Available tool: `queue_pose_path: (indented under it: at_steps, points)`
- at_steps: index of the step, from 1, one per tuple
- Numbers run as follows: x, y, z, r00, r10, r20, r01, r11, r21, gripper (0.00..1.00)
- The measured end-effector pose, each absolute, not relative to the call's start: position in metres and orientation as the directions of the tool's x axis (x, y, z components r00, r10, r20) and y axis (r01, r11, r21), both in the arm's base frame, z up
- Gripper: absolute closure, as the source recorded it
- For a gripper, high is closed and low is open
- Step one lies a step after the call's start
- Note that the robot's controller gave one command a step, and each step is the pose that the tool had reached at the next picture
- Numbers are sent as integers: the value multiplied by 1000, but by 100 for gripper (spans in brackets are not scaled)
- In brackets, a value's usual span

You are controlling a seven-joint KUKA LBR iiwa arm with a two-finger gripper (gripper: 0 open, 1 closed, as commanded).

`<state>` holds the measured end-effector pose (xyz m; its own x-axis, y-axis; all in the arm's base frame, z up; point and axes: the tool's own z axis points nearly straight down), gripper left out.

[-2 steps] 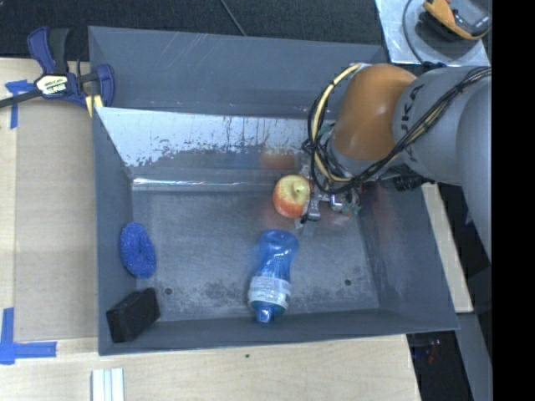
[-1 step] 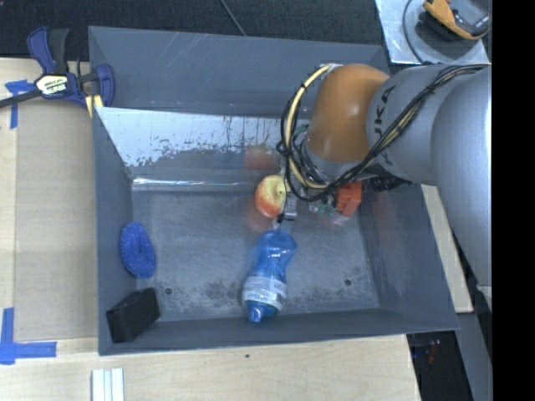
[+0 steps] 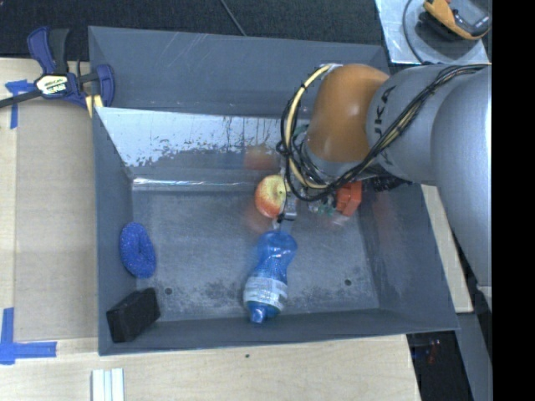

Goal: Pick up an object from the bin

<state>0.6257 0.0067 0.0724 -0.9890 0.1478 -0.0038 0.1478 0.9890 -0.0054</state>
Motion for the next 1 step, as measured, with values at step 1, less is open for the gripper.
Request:
queue_pose_path:
  at_steps: [1]
  points:
    - [624,7,91,-989,148,-2,148,989,-5,100]
